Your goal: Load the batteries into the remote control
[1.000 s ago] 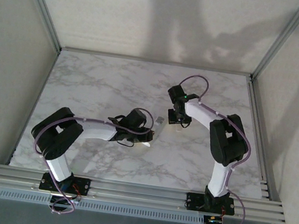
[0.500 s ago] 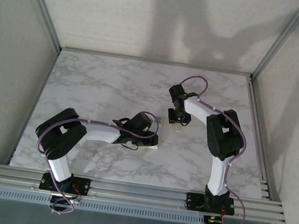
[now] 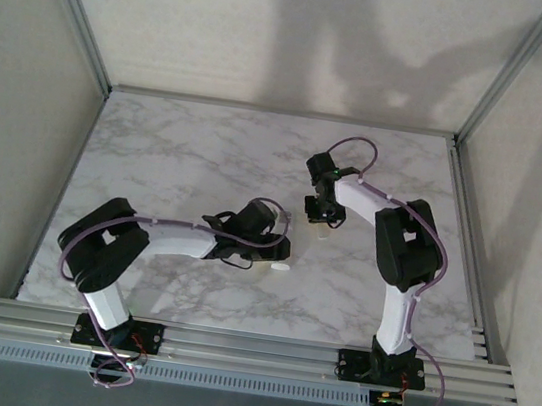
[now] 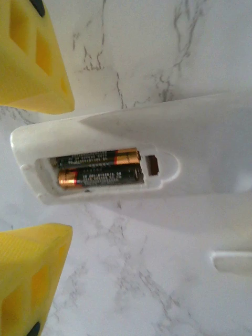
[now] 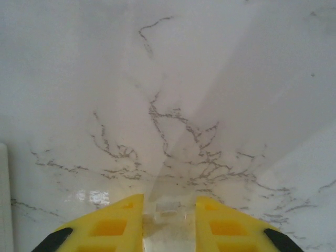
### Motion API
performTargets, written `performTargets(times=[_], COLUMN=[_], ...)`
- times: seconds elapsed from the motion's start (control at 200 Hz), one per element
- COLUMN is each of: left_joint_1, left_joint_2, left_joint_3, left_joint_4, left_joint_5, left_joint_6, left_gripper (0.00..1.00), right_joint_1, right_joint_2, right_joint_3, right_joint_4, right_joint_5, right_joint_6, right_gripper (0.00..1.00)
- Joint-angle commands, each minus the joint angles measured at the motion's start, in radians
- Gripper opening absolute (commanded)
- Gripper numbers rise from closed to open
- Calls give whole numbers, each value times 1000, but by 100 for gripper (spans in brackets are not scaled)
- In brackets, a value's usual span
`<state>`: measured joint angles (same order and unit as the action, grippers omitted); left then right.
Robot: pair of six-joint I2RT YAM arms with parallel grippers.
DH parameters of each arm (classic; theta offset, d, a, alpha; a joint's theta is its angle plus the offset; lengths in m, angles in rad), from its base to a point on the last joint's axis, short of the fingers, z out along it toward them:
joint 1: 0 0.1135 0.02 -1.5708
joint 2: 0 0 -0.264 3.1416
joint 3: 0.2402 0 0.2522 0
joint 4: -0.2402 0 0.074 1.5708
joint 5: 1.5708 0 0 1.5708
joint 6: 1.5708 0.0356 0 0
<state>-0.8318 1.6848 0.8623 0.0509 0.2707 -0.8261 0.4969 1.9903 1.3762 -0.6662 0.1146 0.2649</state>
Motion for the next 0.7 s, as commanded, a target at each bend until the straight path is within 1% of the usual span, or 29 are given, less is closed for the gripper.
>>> performTargets(times=[0.0, 0.025, 0.12, 0.14, 0.165, 0.205, 0.23, 0.441, 0.541, 0.571, 0.591, 0.691], left_joint_1=[10, 14, 31, 36, 43, 53, 58, 96, 110, 114, 117, 126], left_joint_2=[-92, -108, -173, -186, -203, -230, -247, -406, -466, -482, -492, -541], left_joint_3=[2, -1, -22, -29, -38, -49, -55, -124, -160, -169, -175, -209], left_joint_4=[-35, -47, -71, -75, -82, -97, -107, -186, -215, -224, -228, -242], left_joint_5=[-91, -109, -159, -167, -178, -198, -213, -321, -343, -345, -348, -350], left_joint_6=[-23, -26, -35, -38, -44, -53, -58, -84, -95, -97, -97, -99], left_gripper=[63, 67, 73, 76, 85, 95, 99, 100, 100, 99, 100, 99], right_joint_1=[-4, -2, 15, 20, 25, 40, 50, 183, 242, 245, 276, 323], right_joint_2=[-80, -92, -135, -145, -156, -173, -183, -234, -225, -219, -216, -188], right_joint_3=[-26, -30, -47, -49, -51, -54, -55, -41, -18, -13, -9, 7], right_joint_4=[-34, -38, -52, -55, -62, -72, -79, -122, -137, -139, -139, -142], right_joint_5=[17, 17, 20, 24, 30, 33, 36, 93, 129, 142, 149, 182], right_joint_6=[48, 55, 90, 100, 110, 128, 141, 269, 340, 360, 374, 431], right_gripper=[23, 23, 23, 23, 23, 23, 23, 24, 24, 24, 24, 24])
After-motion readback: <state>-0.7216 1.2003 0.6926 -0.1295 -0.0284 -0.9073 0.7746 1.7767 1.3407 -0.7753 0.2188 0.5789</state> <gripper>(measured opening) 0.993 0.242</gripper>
